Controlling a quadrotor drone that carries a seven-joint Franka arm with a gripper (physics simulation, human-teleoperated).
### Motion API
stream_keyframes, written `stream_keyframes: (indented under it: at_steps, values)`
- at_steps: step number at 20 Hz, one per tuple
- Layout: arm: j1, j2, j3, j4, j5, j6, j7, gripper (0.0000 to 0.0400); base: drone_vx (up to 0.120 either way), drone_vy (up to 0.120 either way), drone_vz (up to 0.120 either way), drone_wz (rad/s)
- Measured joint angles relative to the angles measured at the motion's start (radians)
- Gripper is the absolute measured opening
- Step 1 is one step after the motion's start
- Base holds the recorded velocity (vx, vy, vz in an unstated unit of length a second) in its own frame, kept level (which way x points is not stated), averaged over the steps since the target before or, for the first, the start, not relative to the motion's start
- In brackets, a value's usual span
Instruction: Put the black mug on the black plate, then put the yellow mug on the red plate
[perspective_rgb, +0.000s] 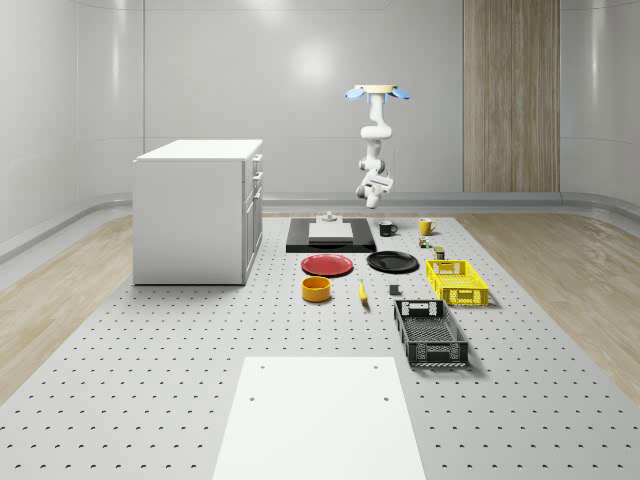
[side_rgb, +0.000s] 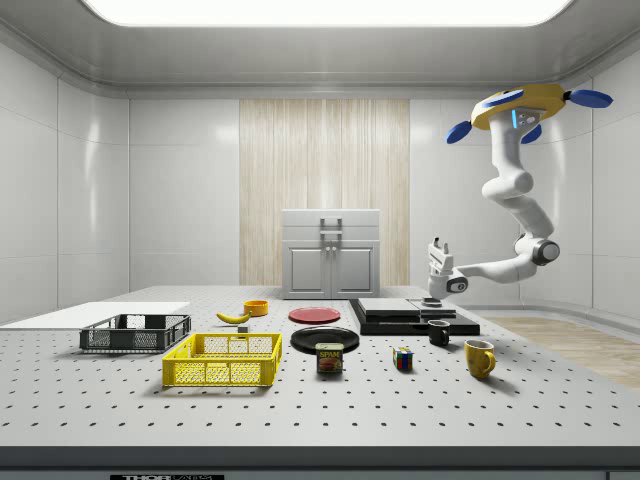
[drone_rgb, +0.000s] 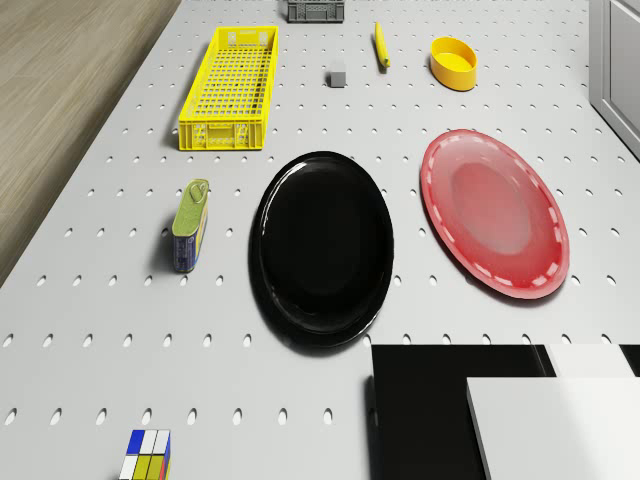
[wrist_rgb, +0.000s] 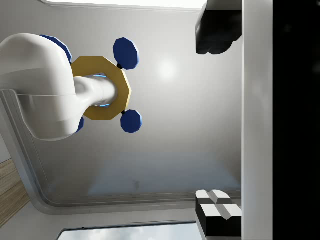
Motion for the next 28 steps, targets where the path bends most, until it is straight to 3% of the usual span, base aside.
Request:
stream_keyframes:
  at_steps: [6, 12, 15, 18, 23, 28]
  values:
    - [-0.09, -0.03, 0.262, -0.126, -0.386, 0.019, 0.064, 0.04, 0.12, 0.0, 0.0, 0.0]
    - [-0.288, -0.109, 0.636, -0.48, -1.038, 0.02, 0.252, 0.04, 0.06, 0.0, -0.067, 0.0]
    - [-0.442, -0.151, 0.784, -0.642, -1.333, -0.03, 0.386, 0.04, 0.0, 0.0, -0.12, 0.0]
    - [-0.602, -0.19, 0.889, -0.735, -1.533, -0.102, 0.506, 0.04, 0.0, 0.0, -0.12, 0.0]
    - [-0.798, -0.246, 0.992, -0.794, -1.688, -0.192, 0.637, 0.04, 0.0, 0.0, -0.12, 0.0]
    - [-0.899, -0.29, 1.041, -0.809, -1.733, -0.227, 0.704, 0.04, -0.12, 0.0, -0.12, 0.0]
